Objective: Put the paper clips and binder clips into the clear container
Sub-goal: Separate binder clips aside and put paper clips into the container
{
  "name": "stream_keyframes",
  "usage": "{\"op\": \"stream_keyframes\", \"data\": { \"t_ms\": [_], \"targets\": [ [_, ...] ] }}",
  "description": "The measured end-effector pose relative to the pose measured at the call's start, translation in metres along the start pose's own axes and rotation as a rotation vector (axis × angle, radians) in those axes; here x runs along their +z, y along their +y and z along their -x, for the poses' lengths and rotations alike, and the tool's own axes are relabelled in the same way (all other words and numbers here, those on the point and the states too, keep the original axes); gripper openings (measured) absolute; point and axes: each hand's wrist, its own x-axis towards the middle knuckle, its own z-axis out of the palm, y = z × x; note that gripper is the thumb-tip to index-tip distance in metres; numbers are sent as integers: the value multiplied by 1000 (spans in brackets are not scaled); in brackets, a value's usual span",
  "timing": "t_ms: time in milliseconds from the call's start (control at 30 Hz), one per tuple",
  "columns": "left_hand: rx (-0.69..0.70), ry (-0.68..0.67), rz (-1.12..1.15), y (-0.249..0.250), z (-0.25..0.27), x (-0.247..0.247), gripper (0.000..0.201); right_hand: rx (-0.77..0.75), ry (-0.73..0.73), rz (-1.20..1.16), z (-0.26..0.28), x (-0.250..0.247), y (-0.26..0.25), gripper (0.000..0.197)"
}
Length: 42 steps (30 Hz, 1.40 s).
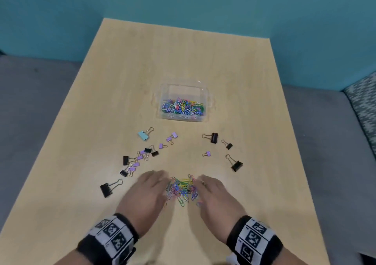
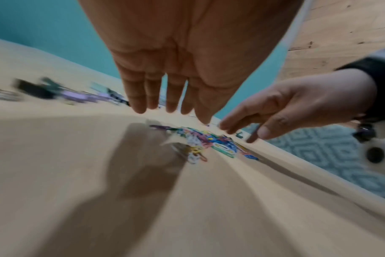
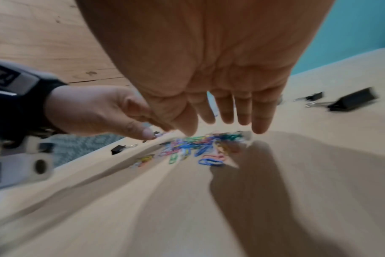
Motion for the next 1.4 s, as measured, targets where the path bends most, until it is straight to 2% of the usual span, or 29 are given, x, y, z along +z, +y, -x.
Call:
{"op": "stream_keyframes", "data": {
  "t_ms": [67,100,200,300,467,533,667,900,1033,1100,1233,1400],
  "targets": [
    [-212,23,67,-10,15,2,60,145,41,-30,11,0,10,65],
    [-261,-3,104,-10,20,4,69,202,30,-59,15,2,12,69],
    [-227,-64,164,5,17,13,81,220,34,-169,8,11,6,75],
    [-196,-76,142,23,-3,19,74,186,102,-222,-16,15,-6,63],
    [-227,-42,156,33,-29,20,29,139,119,-186,-43,11,-21,28],
    [-231,-38,153,31,-35,20,21,142,101,-149,-47,10,-21,20],
    [-208,-36,81,25,-42,20,17,97,57,-68,-47,1,-21,16],
    [-228,-40,89,20,-48,13,16,103,-17,-21,-45,-18,-18,32],
    [-287,-35,221,20,-49,2,15,148,-11,-48,-47,-20,-12,18],
    [-310,-48,292,17,-49,-2,15,166,1,-103,-49,-22,-8,3],
    [-356,-99,476,10,-49,-16,20,191,-57,-248,-49,-30,4,12],
    [-474,-123,755,3,-50,-35,24,339,-97,-637,-48,-45,17,11]
  ]
}}
